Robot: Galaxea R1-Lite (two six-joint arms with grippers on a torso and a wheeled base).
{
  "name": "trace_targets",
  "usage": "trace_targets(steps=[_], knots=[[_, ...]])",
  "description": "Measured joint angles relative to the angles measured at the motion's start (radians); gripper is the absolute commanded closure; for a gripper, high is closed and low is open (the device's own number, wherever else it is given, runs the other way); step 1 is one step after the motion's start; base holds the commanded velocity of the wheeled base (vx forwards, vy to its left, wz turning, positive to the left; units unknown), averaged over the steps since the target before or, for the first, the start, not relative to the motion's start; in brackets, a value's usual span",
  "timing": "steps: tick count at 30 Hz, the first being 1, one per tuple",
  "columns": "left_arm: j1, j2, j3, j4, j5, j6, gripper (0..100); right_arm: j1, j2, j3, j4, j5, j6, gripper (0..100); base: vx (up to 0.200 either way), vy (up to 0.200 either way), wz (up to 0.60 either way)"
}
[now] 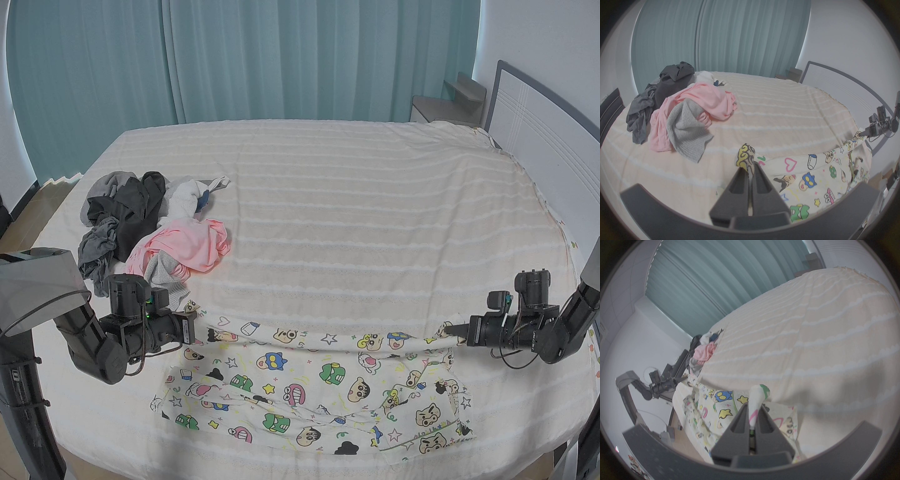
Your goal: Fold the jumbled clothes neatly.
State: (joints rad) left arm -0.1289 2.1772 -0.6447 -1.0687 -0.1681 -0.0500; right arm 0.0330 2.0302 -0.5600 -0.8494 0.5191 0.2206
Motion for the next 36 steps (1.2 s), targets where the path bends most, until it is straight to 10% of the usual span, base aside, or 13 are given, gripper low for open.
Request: trace_targets(steps=[17, 33, 34, 36], knots=[[0.001, 0.055, 0.265, -0.241, -0.035, 0.075, 100, -0.004, 0.011, 0.271, -0.005, 0.049, -0.237, 100, 0.000, 0.000, 0.00], [0.004, 0.211, 0.357, -0.440, -0.033, 0.106, 100, 0.000, 0.140, 0.377, -0.269, 0.043, -0.270, 100, 0.000, 0.000, 0.00], [0.004, 0.215, 0.360, -0.442, -0.033, 0.106, 0, 0.000, 0.150, 0.387, -0.295, 0.042, -0.270, 100, 0.000, 0.000, 0.00], [0.005, 0.223, 0.366, -0.444, -0.033, 0.106, 0, 0.000, 0.174, 0.412, -0.351, 0.041, -0.273, 100, 0.000, 0.000, 0.00]])
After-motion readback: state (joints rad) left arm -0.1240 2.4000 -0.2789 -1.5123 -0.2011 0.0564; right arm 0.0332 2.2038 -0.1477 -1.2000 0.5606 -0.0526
